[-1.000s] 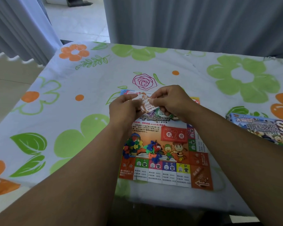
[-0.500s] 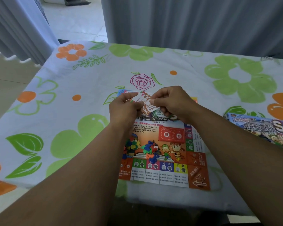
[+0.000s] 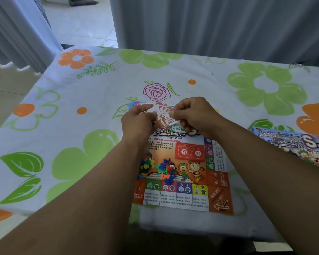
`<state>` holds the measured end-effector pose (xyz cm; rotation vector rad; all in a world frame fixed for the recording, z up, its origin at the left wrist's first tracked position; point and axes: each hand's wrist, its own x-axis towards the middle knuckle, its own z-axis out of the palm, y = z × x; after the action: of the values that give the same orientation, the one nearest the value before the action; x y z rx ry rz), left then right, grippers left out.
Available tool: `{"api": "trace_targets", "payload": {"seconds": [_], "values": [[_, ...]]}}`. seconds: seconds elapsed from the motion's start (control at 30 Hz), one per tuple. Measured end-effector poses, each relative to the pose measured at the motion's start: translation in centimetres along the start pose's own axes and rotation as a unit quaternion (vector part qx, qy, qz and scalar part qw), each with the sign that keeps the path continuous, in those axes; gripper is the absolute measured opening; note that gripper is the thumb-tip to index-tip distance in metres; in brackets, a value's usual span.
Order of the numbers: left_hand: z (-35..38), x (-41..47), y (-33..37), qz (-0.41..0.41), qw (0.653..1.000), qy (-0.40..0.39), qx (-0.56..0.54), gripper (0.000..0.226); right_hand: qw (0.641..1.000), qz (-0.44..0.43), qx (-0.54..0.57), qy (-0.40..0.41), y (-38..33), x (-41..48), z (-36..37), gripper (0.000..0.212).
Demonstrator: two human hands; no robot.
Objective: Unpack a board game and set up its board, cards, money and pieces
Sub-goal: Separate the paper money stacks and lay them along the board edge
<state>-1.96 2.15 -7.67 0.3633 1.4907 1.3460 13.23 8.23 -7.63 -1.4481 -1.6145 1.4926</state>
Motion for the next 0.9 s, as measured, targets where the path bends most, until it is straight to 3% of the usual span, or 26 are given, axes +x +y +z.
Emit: {"api": "trace_targets", "payload": {"seconds": [0.33,0.63,0.9], "values": [[0.9,-0.2,-0.4,0.006,1.0,-0.016,0.009,0.023,1.0,0.009,0.016,0.005,0.1,-0.4,-0.8,0.014],[1.4,-0.5,-0.3,-0.026,1.0,-0.006,-0.013,0.025,0.97,0.115,0.094,0.195,1.0,0.6,-3.7,0.013],[1.4,-0.5,-0.4,-0.035,0.999,-0.007,-0.008,0.025,0.964,0.146,0.069,0.213,1.4,0.9,-2.8,0.017]]}}
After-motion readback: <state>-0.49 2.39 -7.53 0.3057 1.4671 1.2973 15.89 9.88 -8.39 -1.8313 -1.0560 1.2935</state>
